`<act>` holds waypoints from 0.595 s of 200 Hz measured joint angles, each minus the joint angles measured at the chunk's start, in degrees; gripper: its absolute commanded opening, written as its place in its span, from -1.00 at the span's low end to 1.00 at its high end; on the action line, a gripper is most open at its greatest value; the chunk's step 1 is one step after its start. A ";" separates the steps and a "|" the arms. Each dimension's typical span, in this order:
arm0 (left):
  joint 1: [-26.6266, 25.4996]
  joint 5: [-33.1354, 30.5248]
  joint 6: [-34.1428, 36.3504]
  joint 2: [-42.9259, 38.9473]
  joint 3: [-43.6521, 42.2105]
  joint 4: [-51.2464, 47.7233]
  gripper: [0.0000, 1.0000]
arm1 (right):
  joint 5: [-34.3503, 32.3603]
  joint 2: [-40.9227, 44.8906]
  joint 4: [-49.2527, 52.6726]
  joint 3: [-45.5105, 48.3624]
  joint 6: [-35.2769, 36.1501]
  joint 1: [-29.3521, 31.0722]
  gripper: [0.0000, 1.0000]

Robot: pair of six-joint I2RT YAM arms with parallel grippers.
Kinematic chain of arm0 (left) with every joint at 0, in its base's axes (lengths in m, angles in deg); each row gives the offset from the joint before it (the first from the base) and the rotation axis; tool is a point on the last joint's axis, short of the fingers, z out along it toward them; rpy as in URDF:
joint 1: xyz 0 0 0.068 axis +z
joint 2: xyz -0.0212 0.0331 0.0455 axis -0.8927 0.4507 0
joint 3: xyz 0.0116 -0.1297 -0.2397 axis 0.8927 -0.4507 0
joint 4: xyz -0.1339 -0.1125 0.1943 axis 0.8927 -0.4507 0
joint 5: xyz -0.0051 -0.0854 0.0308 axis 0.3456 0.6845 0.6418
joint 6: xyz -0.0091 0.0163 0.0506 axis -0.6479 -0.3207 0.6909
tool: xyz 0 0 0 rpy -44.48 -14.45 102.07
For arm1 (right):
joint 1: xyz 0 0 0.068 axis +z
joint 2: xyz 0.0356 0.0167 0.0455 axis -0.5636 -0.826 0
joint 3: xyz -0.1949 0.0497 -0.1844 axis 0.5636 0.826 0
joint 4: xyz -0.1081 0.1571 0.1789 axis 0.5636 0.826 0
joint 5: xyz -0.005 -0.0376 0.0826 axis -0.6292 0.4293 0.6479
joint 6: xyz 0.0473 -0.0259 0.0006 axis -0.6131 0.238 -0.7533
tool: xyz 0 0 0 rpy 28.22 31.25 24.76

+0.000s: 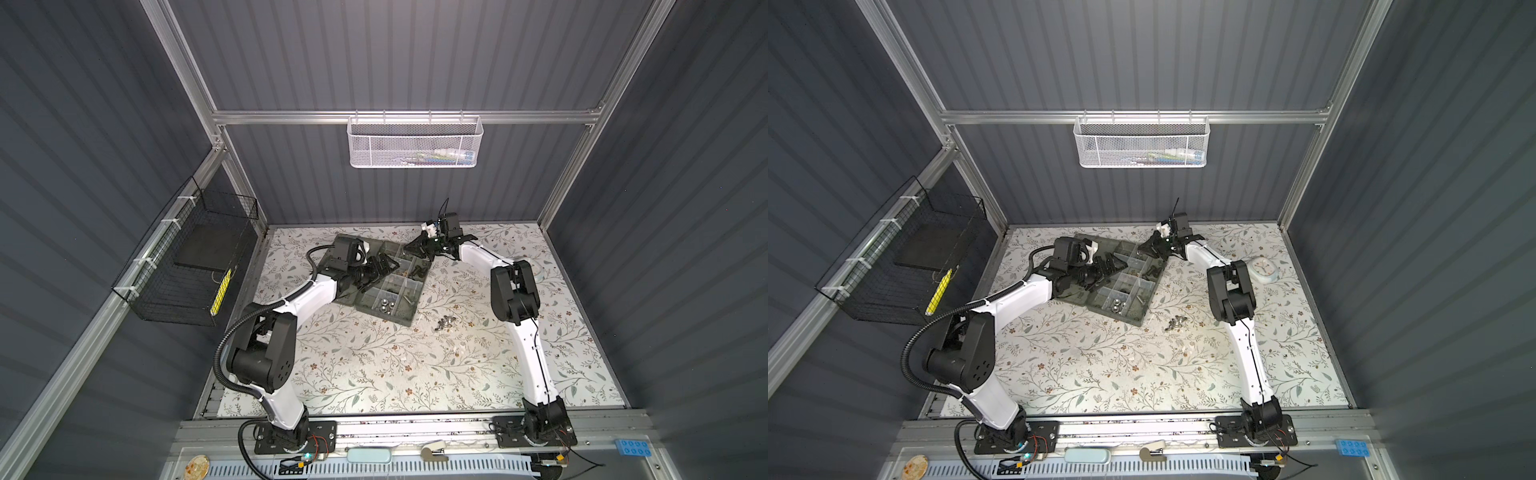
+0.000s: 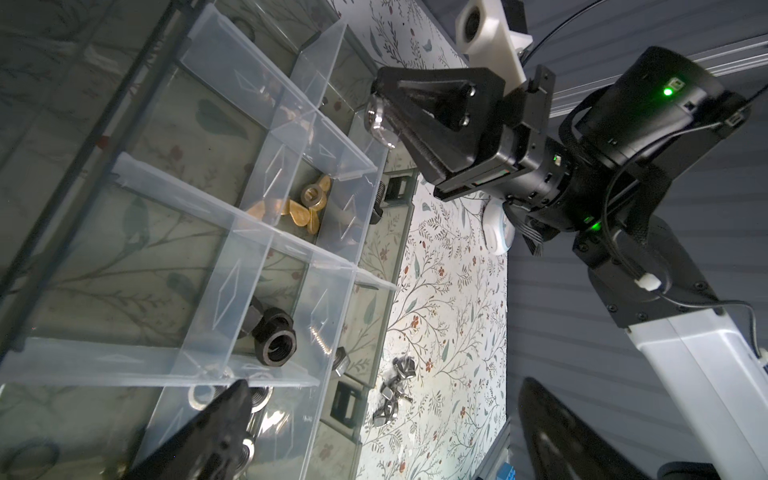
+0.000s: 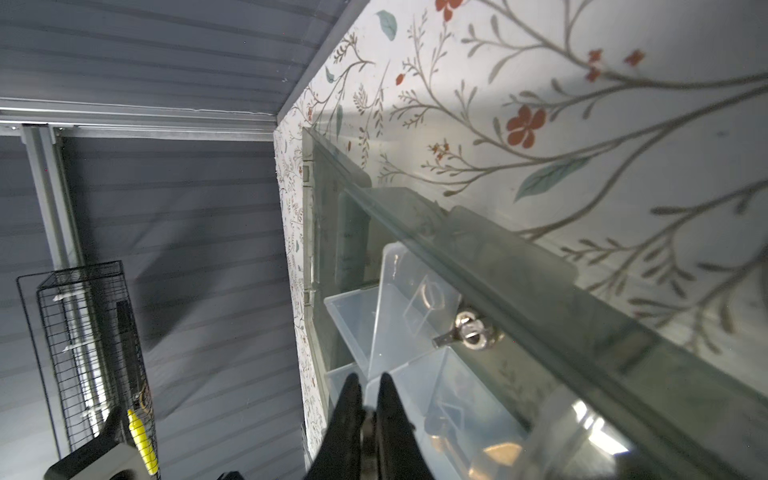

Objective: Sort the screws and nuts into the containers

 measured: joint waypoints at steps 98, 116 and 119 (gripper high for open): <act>0.00 0.79 -0.02 -0.59 -0.96 0.35 1.00 | -3.98 -1.40 4.42 -3.52 3.39 -0.09 -0.45; 0.00 0.79 -0.02 -1.40 -1.18 0.28 0.99 | -4.00 -1.38 4.61 -3.65 3.69 -0.09 -0.40; 0.00 0.79 -0.02 -1.53 -1.18 0.28 0.99 | -4.02 -1.29 4.66 -3.65 3.74 -0.09 -0.40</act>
